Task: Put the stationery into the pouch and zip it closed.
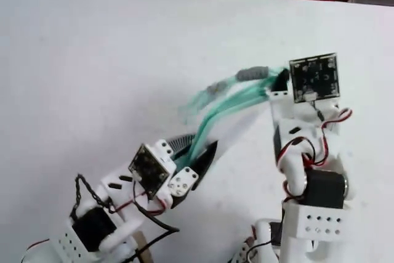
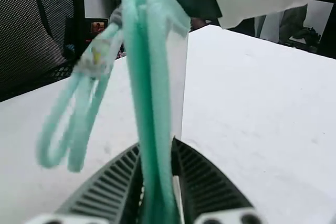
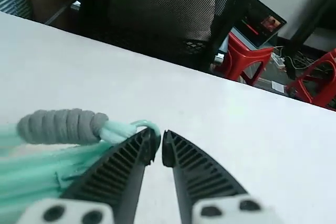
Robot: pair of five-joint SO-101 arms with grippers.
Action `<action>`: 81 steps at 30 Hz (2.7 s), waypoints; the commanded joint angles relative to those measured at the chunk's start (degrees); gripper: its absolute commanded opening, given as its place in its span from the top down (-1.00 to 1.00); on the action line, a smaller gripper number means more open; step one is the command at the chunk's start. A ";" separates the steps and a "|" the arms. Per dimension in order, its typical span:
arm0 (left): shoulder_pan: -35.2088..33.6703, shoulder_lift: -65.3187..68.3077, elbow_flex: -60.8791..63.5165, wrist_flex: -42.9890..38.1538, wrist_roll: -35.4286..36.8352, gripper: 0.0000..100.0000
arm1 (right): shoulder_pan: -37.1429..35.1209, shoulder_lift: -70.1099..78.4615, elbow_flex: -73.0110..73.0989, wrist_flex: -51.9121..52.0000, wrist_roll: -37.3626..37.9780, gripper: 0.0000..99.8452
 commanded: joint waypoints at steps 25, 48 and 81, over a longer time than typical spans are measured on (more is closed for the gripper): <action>-4.26 0.04 -3.16 0.35 -0.62 0.96 | 3.30 9.36 -11.08 10.95 -2.11 0.67; -24.40 14.37 -18.99 -2.11 -15.65 0.96 | -0.31 7.96 -11.78 25.45 -21.36 0.42; -23.08 69.49 -43.34 -30.07 -35.16 0.95 | -1.71 11.91 8.00 2.24 -24.44 0.74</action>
